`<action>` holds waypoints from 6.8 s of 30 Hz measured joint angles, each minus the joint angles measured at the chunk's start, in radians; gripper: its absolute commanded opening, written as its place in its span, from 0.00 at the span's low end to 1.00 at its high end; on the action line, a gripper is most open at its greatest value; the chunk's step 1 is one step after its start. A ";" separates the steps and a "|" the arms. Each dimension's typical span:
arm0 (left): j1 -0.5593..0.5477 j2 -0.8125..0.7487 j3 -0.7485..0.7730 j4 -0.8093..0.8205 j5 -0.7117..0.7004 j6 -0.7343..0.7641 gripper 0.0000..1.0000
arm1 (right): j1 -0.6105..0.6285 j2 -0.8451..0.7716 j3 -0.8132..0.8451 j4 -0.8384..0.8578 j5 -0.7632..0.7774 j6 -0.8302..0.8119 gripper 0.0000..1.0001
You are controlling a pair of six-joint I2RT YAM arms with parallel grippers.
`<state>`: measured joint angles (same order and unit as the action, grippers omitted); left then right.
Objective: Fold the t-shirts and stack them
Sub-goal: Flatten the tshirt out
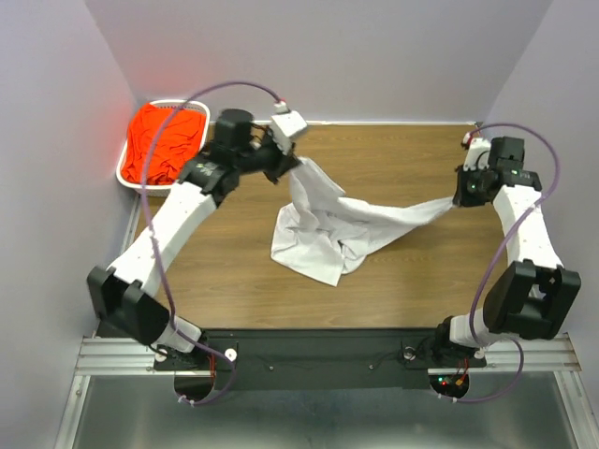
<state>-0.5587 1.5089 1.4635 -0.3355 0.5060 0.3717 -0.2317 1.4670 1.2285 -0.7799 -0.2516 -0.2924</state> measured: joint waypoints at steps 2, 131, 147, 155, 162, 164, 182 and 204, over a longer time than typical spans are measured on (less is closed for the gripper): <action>0.068 -0.069 0.037 -0.008 0.000 -0.001 0.00 | -0.005 -0.043 0.056 0.003 0.010 0.000 0.01; 0.347 0.668 0.206 0.021 -0.125 0.131 0.50 | 0.019 0.740 0.521 0.116 -0.069 -0.159 0.42; 0.241 0.360 0.087 -0.060 -0.080 0.146 0.61 | 0.008 0.380 0.370 0.019 -0.039 -0.290 0.45; 0.089 0.309 -0.071 -0.026 -0.073 0.106 0.62 | -0.082 0.469 0.306 -0.066 -0.002 -0.204 0.45; 0.057 0.309 -0.105 0.008 -0.085 0.097 0.64 | -0.137 0.555 0.306 -0.089 0.006 -0.135 0.45; 0.055 0.309 -0.112 0.019 -0.088 0.095 0.64 | -0.143 0.568 0.306 -0.099 -0.002 -0.122 0.42; 0.054 0.311 -0.141 0.057 -0.092 0.076 0.59 | -0.166 0.585 0.306 -0.163 -0.090 -0.122 0.01; 0.014 0.455 -0.139 0.066 -0.095 0.077 0.52 | -0.168 0.483 0.306 -0.217 -0.108 -0.157 0.01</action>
<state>-0.5449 1.9644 1.3247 -0.2691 0.4114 0.4484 -0.4000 1.9499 1.5345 -0.9974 -0.3595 -0.4492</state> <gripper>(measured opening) 0.546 0.012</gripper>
